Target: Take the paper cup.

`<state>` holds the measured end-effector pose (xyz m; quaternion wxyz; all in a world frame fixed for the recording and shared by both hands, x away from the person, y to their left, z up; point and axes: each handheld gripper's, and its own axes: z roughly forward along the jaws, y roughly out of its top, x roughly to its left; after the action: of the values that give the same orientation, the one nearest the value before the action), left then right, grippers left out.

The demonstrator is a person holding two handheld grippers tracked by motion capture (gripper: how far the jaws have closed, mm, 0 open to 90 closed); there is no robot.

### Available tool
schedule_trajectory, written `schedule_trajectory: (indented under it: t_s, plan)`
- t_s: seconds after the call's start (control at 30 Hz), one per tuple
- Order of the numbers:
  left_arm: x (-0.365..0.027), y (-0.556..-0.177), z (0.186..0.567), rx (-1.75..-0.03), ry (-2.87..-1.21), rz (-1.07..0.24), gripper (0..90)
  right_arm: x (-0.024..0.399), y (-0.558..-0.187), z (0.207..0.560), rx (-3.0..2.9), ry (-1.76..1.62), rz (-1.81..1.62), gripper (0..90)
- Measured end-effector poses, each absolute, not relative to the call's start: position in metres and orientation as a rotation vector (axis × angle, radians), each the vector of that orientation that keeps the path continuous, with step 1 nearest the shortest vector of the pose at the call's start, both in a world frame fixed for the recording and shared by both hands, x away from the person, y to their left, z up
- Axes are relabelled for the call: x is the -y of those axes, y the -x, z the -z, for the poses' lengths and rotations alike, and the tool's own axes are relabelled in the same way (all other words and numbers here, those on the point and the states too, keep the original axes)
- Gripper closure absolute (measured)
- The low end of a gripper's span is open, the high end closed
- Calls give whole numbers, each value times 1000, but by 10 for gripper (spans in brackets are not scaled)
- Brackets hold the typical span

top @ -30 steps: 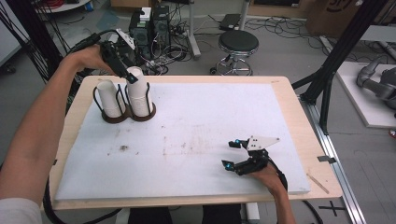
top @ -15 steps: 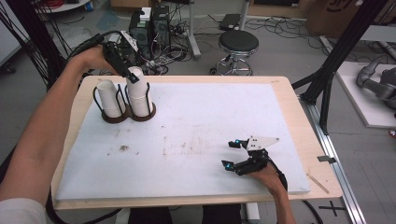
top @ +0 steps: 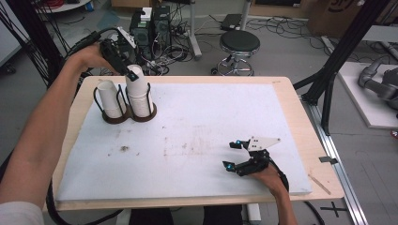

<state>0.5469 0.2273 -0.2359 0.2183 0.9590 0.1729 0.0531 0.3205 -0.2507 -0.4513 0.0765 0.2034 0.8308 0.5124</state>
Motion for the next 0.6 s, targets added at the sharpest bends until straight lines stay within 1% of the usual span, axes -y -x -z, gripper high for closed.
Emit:
schedule_trajectory:
  t_s: [0.23, 0.6]
  plan:
    - [-227, -544, 232, -490, -2643, -165, 342, 251, -321, 451, -2488, -614, -1534, 188]
    - [-235, -538, 217, -496, -2575, -201, 343, 250, -321, 451, -2491, -604, -1529, 188]
